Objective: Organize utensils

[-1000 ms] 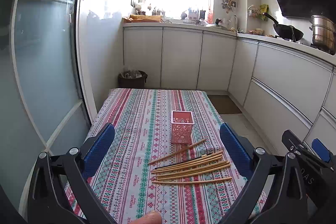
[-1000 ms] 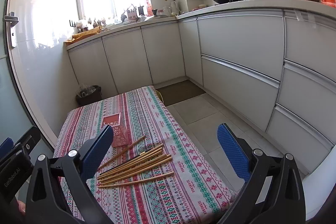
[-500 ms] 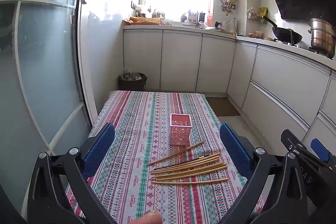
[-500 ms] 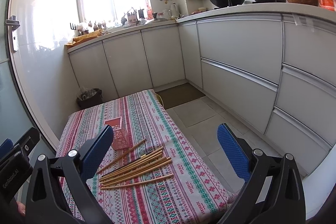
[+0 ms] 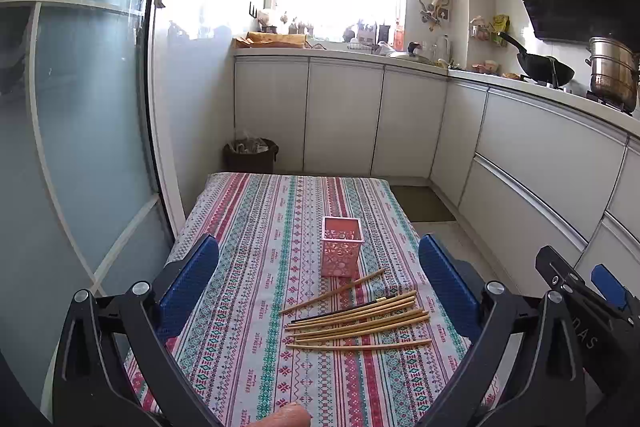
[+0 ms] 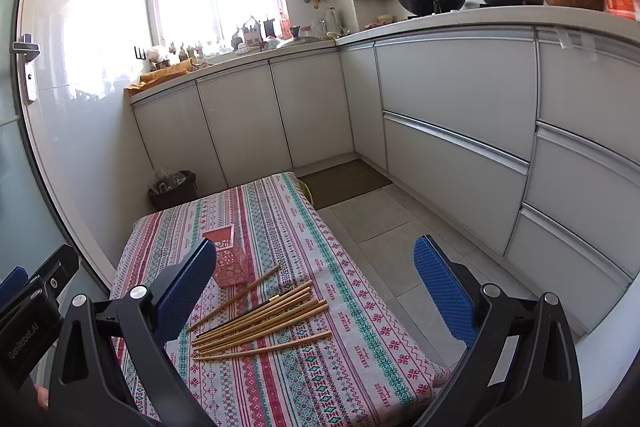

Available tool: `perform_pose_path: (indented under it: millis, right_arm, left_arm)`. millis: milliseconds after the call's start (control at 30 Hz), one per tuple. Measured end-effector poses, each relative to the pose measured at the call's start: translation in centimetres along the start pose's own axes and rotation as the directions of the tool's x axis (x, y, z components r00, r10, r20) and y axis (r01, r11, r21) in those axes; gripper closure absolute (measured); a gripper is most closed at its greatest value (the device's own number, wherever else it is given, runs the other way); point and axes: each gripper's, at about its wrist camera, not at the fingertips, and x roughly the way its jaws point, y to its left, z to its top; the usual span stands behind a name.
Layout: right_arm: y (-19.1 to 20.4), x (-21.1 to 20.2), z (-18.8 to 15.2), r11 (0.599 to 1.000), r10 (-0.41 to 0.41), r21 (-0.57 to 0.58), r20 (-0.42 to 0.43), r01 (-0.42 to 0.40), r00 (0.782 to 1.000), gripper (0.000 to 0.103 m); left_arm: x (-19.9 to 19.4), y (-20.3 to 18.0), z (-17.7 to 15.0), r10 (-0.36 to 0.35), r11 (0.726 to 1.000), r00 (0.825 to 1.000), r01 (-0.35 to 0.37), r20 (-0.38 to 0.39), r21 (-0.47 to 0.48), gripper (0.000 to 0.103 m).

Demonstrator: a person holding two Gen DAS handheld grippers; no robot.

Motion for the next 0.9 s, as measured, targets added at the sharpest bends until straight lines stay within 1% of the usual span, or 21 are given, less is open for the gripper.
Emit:
perform_pose_path:
  millis: [900]
  right_arm:
    - [-0.32,-0.04,0.13,1.0,-0.003,0.007,-0.014,0.003,1.0,0.007]
  left_arm:
    - [0.15,-0.02,-0.56,0.001,1.0,1.0,-0.001,-0.018,-0.001,0.007]
